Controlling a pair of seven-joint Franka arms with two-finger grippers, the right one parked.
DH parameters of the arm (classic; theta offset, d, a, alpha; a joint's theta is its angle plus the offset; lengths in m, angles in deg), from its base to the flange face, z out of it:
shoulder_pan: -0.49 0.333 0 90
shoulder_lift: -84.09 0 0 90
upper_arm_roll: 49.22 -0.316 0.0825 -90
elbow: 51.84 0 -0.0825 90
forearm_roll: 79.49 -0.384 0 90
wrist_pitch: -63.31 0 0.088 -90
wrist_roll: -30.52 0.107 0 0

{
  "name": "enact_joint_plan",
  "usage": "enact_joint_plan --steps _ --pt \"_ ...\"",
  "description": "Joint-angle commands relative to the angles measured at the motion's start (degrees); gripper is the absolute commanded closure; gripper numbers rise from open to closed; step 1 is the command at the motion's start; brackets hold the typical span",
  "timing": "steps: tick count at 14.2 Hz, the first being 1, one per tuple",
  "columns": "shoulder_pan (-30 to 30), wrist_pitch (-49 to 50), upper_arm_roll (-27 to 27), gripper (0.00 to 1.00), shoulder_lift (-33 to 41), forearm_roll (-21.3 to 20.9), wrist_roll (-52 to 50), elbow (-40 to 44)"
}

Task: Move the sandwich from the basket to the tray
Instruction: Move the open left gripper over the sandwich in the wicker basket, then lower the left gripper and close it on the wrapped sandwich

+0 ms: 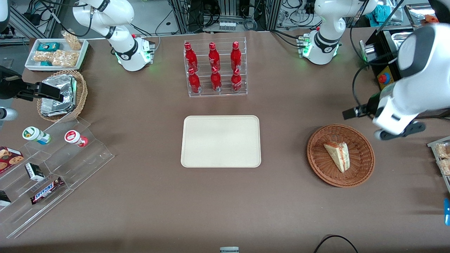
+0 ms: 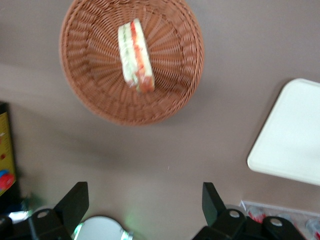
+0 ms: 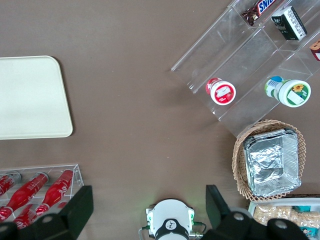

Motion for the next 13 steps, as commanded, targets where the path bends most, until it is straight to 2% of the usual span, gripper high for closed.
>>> enact_joint_plan --steps 1,3,5,8,13 --pt "0.43 -16.28 0.23 0.0 0.16 -0.09 -1.05 -11.78" --pt "1.21 -30.27 0.06 0.0 -0.1 0.09 -6.73 -19.88" --pt "1.22 -37.25 0.06 0.0 -2.2 0.09 -10.53 -22.64" --pt "1.74 -40.26 0.06 0.0 -5.55 0.0 -11.34 -22.73" --pt "2.1 -39.74 -0.82 0.0 -5.82 -0.17 -11.86 -22.12"
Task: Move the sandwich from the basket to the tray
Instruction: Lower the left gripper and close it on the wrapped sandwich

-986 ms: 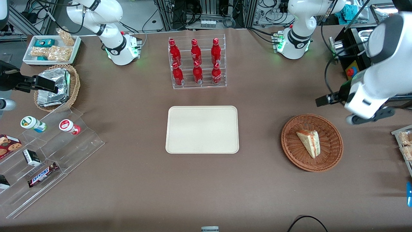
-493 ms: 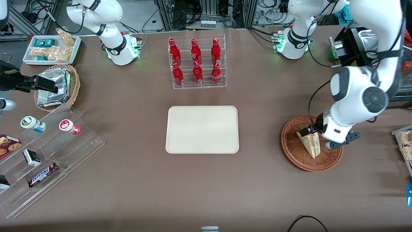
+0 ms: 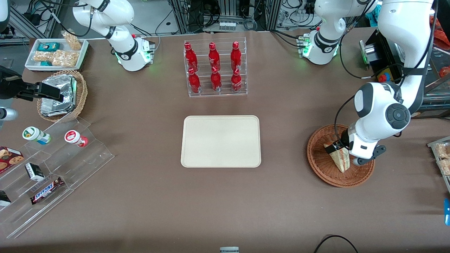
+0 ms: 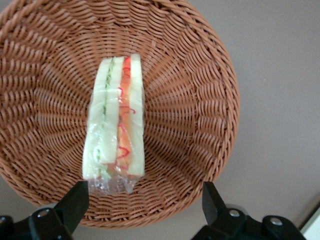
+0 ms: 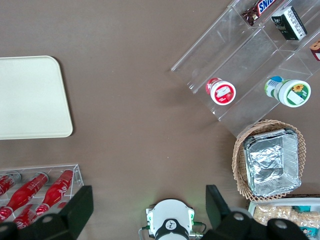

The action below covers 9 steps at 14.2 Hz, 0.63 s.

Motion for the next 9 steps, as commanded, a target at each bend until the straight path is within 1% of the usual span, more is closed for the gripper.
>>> enact_joint_plan --steps 1,9 --pt "0.36 -0.09 -0.03 0.0 0.65 -0.18 -1.71 0.49" --pt "0.36 0.17 -3.2 0.0 -1.89 -0.27 -2.06 -0.56"
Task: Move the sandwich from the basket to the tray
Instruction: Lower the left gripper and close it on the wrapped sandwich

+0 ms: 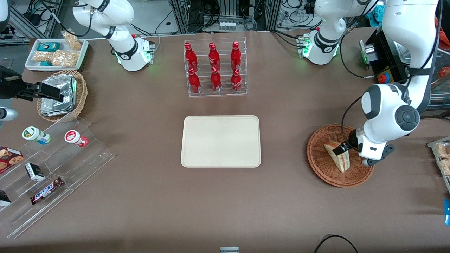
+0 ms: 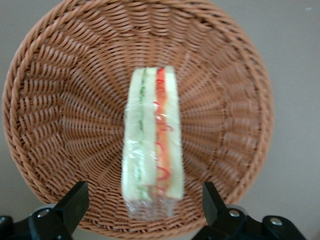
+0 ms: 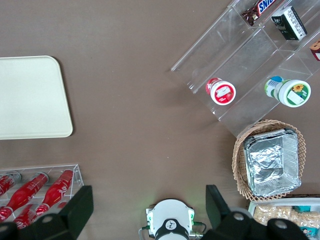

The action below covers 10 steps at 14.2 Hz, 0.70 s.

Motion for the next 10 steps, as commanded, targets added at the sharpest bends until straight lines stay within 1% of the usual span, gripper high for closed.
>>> enact_joint_plan --steps 1,3,5,6,7,8,9,10 --pt "0.18 0.01 -0.02 0.0 -1.38 -0.27 -1.24 -0.03" --pt "0.18 -0.07 0.06 0.0 -2.18 -0.27 -1.24 0.06" --pt "0.18 -0.07 -0.02 0.03 -2.35 -0.27 -1.24 -0.03" --pt "0.1 -0.07 -0.02 0.1 -2.35 -0.27 -1.24 -0.03" --pt "0.1 0.01 -0.02 0.22 -2.44 -0.27 -1.24 -0.03" --pt "0.1 0.01 0.06 0.43 -2.79 -0.27 -1.33 0.06" --pt "0.1 0.01 -0.02 0.58 -2.88 -0.18 -1.59 0.14" --pt "0.1 0.01 0.06 0.69 -2.88 -0.18 -3.24 0.32"
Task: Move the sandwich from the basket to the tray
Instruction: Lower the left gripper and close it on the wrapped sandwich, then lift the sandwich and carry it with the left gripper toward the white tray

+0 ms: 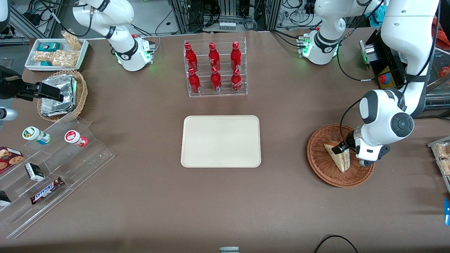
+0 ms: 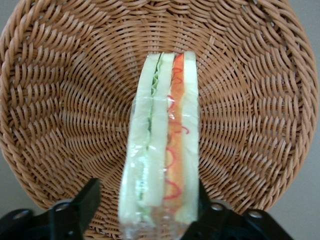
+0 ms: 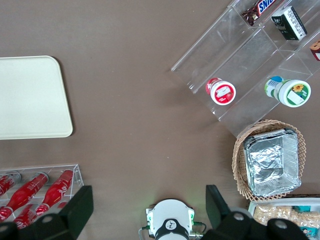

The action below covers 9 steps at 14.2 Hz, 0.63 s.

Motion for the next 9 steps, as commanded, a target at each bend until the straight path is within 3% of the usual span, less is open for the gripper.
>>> enact_joint_plan --steps 1,2,9 --pt "0.1 0.13 0.32 0.77 -0.31 -0.18 -4.35 1.1" --pt "0.1 0.56 0.32 0.84 -0.31 -0.18 -4.81 1.63" --pt "-0.42 11.63 0.32 0.87 -0.31 -0.27 -4.29 11.12"
